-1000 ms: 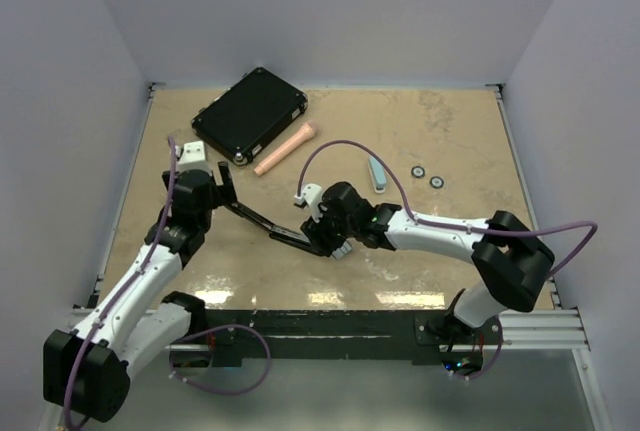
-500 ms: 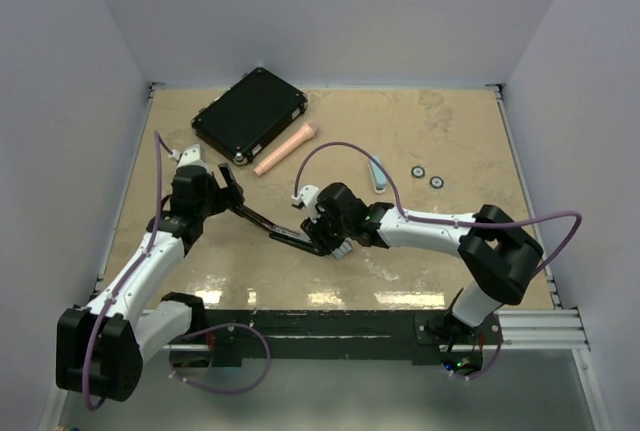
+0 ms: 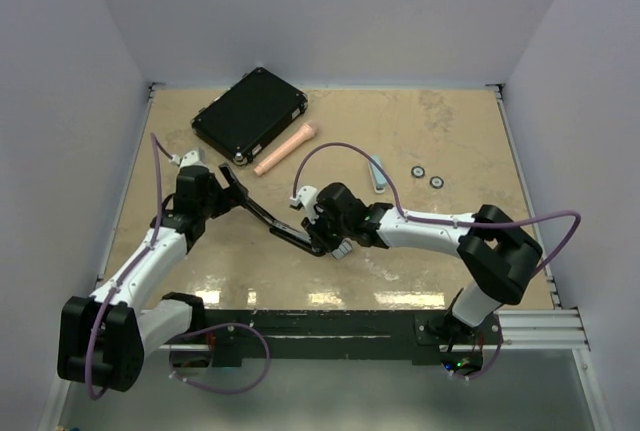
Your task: Load the staples into the stapler
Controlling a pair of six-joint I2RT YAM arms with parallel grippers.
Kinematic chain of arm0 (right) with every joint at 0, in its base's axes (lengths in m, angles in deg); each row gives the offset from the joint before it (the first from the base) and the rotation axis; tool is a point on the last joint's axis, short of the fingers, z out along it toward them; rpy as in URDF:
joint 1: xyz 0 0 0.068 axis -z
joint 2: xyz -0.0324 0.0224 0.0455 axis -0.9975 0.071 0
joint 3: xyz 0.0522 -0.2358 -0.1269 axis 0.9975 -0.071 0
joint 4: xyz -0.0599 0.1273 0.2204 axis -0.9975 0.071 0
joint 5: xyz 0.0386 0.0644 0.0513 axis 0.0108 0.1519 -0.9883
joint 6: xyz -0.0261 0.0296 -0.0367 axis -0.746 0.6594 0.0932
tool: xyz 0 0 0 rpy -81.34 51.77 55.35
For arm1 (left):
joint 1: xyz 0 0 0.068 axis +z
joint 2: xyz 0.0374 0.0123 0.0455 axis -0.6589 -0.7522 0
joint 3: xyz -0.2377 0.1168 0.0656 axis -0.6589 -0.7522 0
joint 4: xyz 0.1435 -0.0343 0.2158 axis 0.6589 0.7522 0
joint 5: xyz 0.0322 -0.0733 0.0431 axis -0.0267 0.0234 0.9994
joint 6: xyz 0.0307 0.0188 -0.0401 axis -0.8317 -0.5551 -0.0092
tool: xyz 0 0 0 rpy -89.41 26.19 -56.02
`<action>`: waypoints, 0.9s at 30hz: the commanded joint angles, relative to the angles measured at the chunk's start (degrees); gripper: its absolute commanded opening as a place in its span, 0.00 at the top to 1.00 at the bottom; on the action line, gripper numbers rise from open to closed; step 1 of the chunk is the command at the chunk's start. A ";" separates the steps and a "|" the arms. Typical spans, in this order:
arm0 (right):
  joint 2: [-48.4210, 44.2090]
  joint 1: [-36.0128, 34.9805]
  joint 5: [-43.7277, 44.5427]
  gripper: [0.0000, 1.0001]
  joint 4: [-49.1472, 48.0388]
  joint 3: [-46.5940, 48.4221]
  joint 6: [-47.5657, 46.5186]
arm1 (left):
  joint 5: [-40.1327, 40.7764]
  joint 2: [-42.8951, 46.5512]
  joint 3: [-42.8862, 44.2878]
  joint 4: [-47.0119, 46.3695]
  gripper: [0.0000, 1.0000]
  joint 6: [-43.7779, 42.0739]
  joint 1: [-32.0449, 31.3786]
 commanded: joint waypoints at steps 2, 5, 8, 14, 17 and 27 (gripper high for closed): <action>0.92 -0.08 -1.17 0.92 -3.95 1.91 0.17 | 0.95 -0.48 -2.12 -4.37 0.06 2.99 0.46; 1.18 -0.16 -1.26 0.92 -4.13 2.26 0.17 | 0.78 -1.10 -2.82 -7.62 0.07 4.83 0.46; 1.45 -0.16 -1.00 0.93 -4.22 2.61 0.17 | 1.13 -2.33 -2.74 -10.95 0.10 6.16 0.46; 1.80 -0.25 -0.73 0.94 -5.10 2.62 0.17 | 1.83 -5.75 -1.33 -12.72 0.16 5.37 0.46; 1.97 -0.34 -0.65 0.95 -5.27 2.53 0.25 | 1.57 -7.42 -1.24 -14.13 0.21 5.46 0.46; 2.41 -0.34 -0.82 0.96 -6.06 2.18 0.87 | -2.65 -4.36 -1.24 -16.50 0.65 0.54 0.20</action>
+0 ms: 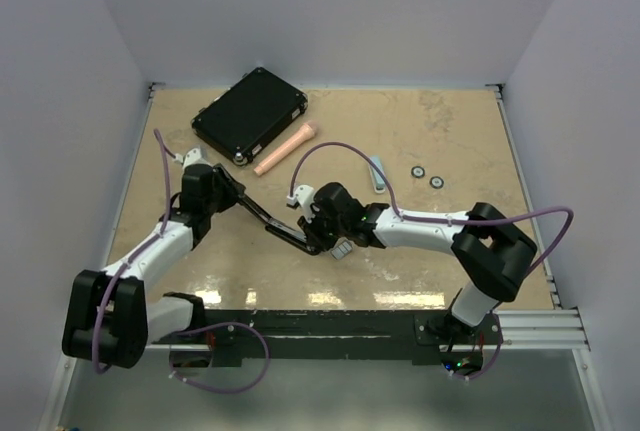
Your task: Load the staples into the stapler
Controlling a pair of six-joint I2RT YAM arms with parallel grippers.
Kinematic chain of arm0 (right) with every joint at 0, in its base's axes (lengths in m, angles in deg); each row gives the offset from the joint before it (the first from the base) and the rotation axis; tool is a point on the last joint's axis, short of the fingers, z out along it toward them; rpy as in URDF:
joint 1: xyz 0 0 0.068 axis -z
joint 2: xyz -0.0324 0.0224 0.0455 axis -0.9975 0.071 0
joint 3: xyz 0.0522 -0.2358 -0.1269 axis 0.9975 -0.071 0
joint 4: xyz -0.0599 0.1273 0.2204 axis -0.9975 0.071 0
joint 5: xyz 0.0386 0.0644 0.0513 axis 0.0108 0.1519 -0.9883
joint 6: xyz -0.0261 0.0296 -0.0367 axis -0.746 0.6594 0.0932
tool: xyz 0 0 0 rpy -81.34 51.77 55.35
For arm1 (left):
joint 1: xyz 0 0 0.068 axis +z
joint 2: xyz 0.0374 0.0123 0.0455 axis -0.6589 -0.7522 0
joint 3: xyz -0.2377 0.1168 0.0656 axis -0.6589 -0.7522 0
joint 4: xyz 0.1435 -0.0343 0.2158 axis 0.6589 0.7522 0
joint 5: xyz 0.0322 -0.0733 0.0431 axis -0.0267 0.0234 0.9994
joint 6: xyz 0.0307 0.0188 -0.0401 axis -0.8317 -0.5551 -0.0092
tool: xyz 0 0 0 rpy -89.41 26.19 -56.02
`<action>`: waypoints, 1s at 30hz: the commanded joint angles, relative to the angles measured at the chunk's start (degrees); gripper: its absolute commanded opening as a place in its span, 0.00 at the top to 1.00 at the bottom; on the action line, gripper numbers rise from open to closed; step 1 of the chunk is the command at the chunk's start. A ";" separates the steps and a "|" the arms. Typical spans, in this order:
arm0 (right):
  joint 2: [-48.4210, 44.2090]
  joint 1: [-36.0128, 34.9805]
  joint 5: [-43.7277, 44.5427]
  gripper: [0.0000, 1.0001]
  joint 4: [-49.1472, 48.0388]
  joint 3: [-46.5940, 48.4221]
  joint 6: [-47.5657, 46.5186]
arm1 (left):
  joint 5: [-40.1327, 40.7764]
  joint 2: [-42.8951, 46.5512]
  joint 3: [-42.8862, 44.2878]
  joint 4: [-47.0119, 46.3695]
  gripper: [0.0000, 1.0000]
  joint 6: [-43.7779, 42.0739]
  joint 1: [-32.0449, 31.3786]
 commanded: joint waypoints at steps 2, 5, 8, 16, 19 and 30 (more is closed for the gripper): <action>0.60 -0.30 -0.45 0.97 -4.37 1.63 0.76 | -3.24 5.27 1.12 -3.21 0.74 -3.81 0.18; 0.51 -0.21 -0.01 0.98 -5.26 1.63 1.11 | -6.23 8.26 0.68 -1.81 0.80 -4.08 -0.70; 0.34 -0.30 0.43 0.99 -6.32 1.72 1.29 | -6.06 11.60 0.41 0.29 0.81 -4.78 -3.59; 0.07 -0.38 -0.36 1.00 -7.03 4.00 0.76 | -0.61 17.66 -0.82 5.40 0.81 -5.31 -14.76; -0.37 -0.30 -0.97 1.00 -7.46 4.97 1.29 | -1.83 18.55 -2.40 4.79 0.81 -4.44 -16.08; 1.13 -0.30 -2.38 1.00 -7.12 8.92 1.64 | -2.10 15.04 -3.72 0.13 0.68 0.05 -25.31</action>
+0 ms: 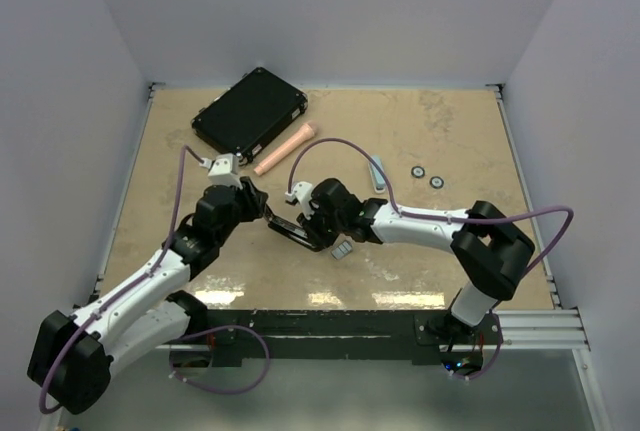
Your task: Load the staples into the stapler
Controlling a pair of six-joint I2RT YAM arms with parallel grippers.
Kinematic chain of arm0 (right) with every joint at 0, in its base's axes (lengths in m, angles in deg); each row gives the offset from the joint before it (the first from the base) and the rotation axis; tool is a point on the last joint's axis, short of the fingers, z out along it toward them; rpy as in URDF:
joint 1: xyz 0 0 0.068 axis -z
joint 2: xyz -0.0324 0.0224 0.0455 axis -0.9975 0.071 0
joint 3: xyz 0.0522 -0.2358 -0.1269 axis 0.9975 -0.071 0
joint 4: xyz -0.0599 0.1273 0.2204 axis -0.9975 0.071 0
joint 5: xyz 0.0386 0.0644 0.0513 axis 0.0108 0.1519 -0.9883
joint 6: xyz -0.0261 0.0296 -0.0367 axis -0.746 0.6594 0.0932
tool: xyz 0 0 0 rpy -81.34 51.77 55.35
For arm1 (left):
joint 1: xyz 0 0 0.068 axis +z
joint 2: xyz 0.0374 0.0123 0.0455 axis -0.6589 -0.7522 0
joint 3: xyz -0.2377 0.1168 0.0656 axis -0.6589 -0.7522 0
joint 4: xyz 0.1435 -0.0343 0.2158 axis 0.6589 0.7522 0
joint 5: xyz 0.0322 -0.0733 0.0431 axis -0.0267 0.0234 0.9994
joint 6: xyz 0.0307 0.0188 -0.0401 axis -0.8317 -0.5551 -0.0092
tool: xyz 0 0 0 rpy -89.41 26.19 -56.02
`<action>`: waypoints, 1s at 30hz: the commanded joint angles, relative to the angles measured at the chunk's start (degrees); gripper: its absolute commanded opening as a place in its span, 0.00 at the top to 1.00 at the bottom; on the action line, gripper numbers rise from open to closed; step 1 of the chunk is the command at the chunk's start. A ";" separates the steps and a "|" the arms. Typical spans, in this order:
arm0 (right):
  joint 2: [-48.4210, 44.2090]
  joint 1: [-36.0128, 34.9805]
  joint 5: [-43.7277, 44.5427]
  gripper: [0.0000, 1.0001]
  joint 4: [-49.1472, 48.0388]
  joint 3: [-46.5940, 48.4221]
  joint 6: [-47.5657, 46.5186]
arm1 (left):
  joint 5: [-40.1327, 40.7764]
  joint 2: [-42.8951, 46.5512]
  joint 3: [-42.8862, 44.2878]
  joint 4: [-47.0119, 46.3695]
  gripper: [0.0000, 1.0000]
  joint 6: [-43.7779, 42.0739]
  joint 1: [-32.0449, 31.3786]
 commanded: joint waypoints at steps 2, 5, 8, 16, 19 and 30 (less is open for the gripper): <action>0.56 -0.10 -2.99 1.00 -10.48 6.28 1.35 | -10.47 -2.78 -0.55 -3.76 0.66 8.56 -5.38; 0.56 -0.10 -2.99 1.00 -10.56 6.11 1.44 | -10.91 -3.40 -0.20 -4.03 0.58 8.91 -5.47; 0.39 -0.10 -2.91 1.00 -10.74 5.67 1.88 | -11.18 -3.40 0.50 -4.20 0.47 9.43 -5.38; 0.12 -0.01 -1.94 1.00 -12.24 4.61 3.73 | -11.62 -4.37 2.00 -4.29 0.35 10.49 -5.38; 0.03 -0.01 -1.76 1.00 -12.15 4.70 3.64 | -10.75 -3.67 2.09 -3.77 0.32 11.72 -5.38; 0.47 -0.10 -1.06 0.97 -11.89 3.03 2.85 | -6.52 -2.44 6.22 1.85 0.22 11.81 -3.89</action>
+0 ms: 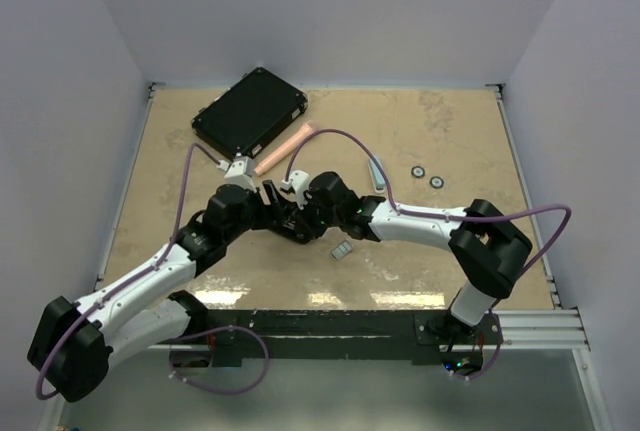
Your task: Load the staples into the stapler
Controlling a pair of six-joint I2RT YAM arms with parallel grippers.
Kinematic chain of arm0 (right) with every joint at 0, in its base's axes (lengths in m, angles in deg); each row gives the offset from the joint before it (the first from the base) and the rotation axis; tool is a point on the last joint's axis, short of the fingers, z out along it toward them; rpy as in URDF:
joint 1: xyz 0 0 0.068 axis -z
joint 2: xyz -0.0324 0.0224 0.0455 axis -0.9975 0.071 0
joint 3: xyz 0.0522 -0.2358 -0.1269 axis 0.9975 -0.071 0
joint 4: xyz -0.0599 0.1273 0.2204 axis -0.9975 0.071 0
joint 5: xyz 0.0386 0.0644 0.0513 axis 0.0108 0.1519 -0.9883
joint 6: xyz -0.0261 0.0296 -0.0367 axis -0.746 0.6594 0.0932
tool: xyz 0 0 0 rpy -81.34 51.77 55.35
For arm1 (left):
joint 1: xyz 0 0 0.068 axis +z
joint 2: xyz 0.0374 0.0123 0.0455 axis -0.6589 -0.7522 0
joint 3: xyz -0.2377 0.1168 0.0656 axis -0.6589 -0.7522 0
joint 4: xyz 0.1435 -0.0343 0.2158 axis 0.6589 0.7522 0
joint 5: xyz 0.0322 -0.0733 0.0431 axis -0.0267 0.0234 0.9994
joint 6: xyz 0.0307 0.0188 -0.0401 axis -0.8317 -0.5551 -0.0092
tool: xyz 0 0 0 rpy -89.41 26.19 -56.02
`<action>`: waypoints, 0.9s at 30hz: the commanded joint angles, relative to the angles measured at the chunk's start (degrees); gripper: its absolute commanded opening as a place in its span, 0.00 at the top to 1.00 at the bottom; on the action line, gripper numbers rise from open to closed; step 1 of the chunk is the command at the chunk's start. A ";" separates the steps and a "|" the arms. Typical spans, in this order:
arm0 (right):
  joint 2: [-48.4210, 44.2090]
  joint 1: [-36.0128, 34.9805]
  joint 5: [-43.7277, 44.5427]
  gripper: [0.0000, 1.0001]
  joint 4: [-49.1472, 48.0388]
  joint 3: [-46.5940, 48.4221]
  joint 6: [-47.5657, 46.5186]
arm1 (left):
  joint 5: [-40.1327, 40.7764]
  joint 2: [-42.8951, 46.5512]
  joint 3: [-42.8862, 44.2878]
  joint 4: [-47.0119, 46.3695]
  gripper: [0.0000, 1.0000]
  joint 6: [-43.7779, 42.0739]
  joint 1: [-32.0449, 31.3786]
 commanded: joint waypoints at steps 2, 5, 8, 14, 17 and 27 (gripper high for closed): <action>-0.47 -0.27 0.53 0.94 -4.12 0.80 -0.08 | 1.02 2.33 4.41 2.34 0.22 1.67 4.20; -0.91 -0.19 0.89 0.88 -3.86 -0.08 -0.17 | -0.47 4.61 3.97 4.01 0.21 0.44 10.69; -1.17 -0.10 0.89 0.80 -2.98 -0.61 -0.26 | 0.75 6.81 4.23 5.59 0.20 -2.02 14.49; -2.05 -0.19 1.42 0.75 -2.19 -2.19 0.27 | 10.68 10.85 4.85 9.02 0.18 -8.87 15.21; -2.14 -0.19 1.33 0.73 -0.79 -2.45 0.27 | 15.16 13.40 4.58 9.90 0.18 -12.82 15.21; -3.89 -0.10 0.89 0.60 6.06 -2.72 0.01 | 22.38 18.68 3.53 9.38 0.17 -22.85 15.21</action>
